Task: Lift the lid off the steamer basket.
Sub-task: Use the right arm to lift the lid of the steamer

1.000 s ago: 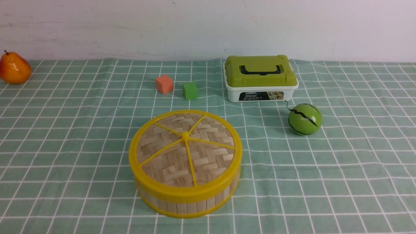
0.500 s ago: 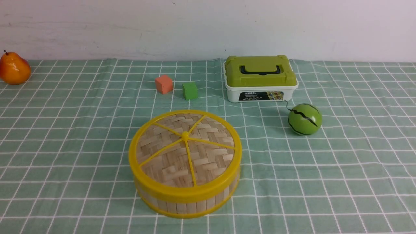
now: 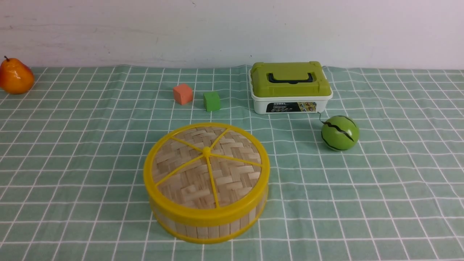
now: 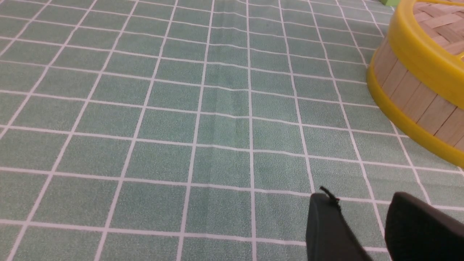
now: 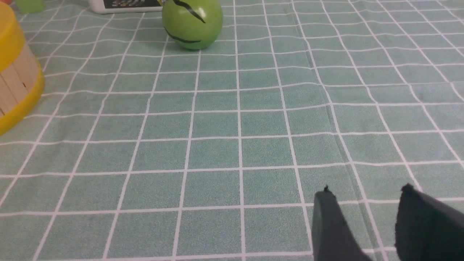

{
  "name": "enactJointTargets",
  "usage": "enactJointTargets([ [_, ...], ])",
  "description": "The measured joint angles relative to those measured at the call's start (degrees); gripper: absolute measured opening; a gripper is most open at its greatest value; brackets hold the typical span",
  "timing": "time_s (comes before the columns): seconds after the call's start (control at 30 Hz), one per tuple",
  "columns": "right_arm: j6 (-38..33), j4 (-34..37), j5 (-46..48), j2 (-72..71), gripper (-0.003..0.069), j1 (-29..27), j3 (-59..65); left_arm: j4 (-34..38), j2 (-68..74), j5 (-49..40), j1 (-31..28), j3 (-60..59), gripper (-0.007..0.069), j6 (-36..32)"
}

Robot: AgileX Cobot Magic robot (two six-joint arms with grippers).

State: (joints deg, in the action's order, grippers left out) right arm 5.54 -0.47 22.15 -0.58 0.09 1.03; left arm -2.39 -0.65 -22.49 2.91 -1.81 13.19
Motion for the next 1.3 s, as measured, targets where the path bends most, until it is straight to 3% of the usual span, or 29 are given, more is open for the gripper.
enactJointTargets([
  [0.87, 0.0, 0.9, 0.0, 0.0, 0.0242, 0.0, 0.0, 0.0, 0.0, 0.0, 0.0, 0.0, 0.0239, 0.0],
  [1.0, 0.5, 7.5, 0.0, 0.0, 0.0242, 0.0, 0.0, 0.0, 0.0, 0.0, 0.0, 0.0, 0.0239, 0.0],
  [1.17, 10.8, 34.4, 0.6, 0.0, 0.0242, 0.0, 0.3, 0.0, 0.0, 0.0, 0.0, 0.0, 0.0239, 0.0],
  [1.3, 14.2, 44.4, 0.9, 0.0, 0.0242, 0.0, 0.5, 0.0, 0.0, 0.0, 0.0, 0.0, 0.0239, 0.0],
])
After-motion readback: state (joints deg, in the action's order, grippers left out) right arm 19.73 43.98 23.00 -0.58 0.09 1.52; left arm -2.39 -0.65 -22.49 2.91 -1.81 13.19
